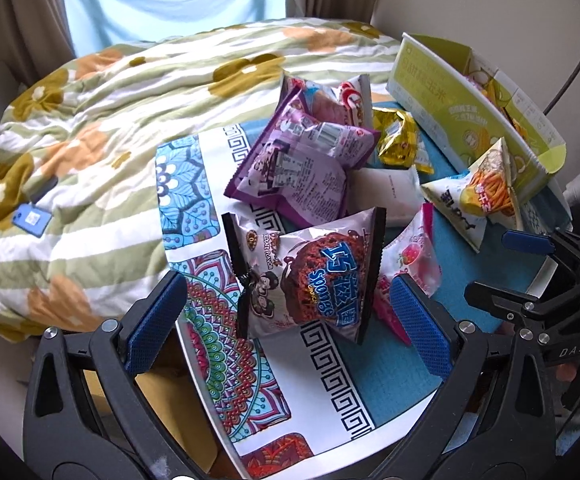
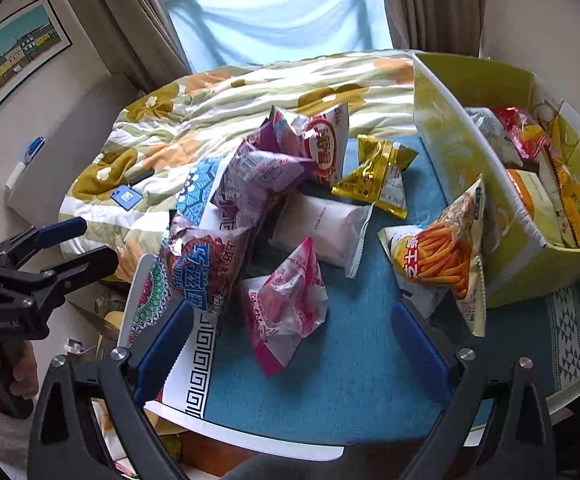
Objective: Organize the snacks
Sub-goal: 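Grasp the chocolate-flavour cookie bag with the left tool while the right tool approaches the pink-white bag, then close the right tool on the pink-white bag while the left tool holds the cookie bag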
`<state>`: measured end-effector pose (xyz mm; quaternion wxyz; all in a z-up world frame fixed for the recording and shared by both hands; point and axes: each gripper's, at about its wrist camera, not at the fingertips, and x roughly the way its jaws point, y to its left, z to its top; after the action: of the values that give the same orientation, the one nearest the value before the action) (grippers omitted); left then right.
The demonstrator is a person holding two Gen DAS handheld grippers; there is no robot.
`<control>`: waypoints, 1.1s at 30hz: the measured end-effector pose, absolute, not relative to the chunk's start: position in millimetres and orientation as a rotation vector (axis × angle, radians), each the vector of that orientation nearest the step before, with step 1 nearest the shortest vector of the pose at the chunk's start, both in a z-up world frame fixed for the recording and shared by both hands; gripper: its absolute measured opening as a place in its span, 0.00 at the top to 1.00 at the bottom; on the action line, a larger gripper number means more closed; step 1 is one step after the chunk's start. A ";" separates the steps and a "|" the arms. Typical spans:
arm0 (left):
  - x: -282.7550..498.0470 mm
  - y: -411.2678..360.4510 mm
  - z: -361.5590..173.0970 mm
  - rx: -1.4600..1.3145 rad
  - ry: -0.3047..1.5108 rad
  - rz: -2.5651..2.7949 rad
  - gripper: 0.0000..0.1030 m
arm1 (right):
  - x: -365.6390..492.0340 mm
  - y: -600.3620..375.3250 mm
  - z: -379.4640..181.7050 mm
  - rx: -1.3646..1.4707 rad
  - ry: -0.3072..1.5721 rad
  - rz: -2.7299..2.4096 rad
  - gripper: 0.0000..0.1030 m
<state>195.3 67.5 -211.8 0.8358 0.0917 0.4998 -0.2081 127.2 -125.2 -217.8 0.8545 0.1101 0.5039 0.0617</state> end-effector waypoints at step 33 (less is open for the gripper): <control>238.7 61.5 -299.1 -0.042 1.301 -0.608 0.22 | 168.0 -115.8 -302.5 0.212 1.180 0.218 0.05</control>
<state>238.7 61.5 -299.1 0.7530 -0.0194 0.5959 -0.2785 168.0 -115.8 -302.5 0.8201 0.0998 0.5541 0.1023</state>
